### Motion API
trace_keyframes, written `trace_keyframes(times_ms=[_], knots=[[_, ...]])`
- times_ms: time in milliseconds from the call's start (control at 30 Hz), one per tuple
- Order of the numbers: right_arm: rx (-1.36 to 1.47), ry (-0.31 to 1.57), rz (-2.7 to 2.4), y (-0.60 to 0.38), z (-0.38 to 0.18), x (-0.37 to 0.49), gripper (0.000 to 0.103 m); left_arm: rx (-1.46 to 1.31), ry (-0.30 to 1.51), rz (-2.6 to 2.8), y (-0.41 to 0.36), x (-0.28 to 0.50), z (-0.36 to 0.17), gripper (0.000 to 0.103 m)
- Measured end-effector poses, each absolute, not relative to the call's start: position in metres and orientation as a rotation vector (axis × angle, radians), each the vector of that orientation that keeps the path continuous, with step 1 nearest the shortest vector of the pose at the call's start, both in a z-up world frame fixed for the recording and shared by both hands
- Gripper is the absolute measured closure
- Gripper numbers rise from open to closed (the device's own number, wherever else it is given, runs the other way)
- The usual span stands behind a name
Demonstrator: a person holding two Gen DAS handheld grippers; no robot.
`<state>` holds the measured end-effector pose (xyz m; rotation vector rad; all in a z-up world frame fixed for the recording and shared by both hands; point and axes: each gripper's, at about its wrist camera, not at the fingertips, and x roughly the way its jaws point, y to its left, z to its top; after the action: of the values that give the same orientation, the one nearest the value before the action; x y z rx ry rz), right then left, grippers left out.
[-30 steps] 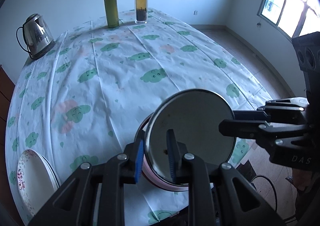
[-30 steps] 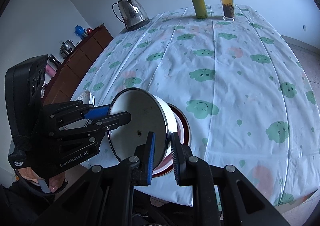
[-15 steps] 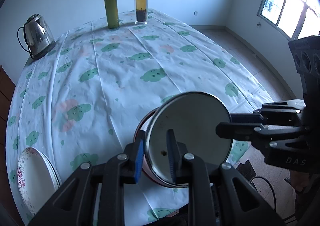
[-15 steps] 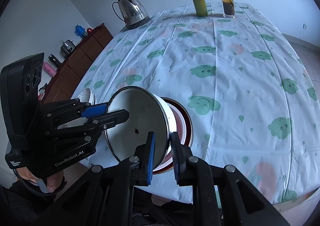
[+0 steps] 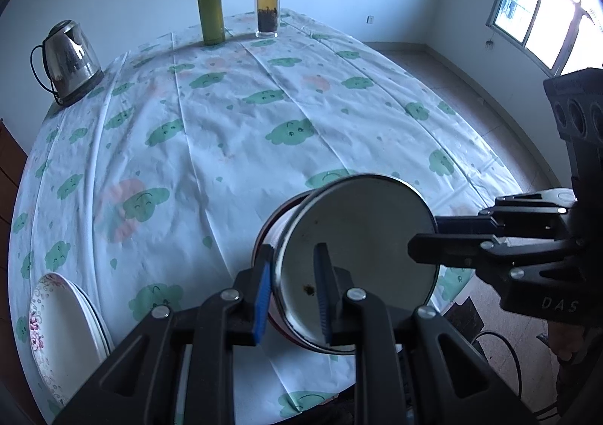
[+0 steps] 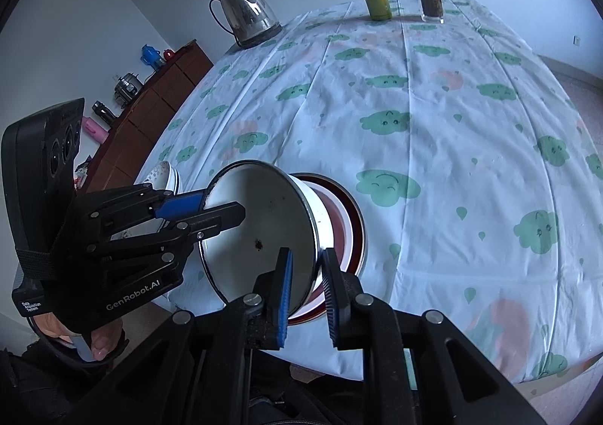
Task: Organize plates and bowls
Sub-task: 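Lower the enamel bowl into the pink bowl and open both grippers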
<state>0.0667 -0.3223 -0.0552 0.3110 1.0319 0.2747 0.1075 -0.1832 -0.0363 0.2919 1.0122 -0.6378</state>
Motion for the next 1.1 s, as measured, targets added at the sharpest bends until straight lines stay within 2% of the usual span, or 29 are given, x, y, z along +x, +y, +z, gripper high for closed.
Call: trace_keyframes(times_ms=[567,933,967,1067,1100], knots=[[0.355,1.077,0.284,-0.33,-0.075,0.076,0.085,0.297,1.066,-0.646,-0.189,0.115,-0.056,0.085],[0.343,1.04,0.283,-0.332,-0.076,0.079,0.083,0.243,1.059,-0.678,-0.182,0.116,-0.06,0.084],[0.338,1.035,0.282,-0.332,-0.076,0.079,0.08,0.248,1.052,-0.678,-0.182,0.115,-0.059,0.081],[0.284,1.031,0.228,-0.331,-0.077,0.08,0.057,0.25,1.03,-0.685,-0.183,0.11,-0.058,0.074],[0.281,1.027,0.228,-0.332,-0.077,0.081,0.053,0.25,1.027,-0.69,-0.183,0.109,-0.058,0.073]])
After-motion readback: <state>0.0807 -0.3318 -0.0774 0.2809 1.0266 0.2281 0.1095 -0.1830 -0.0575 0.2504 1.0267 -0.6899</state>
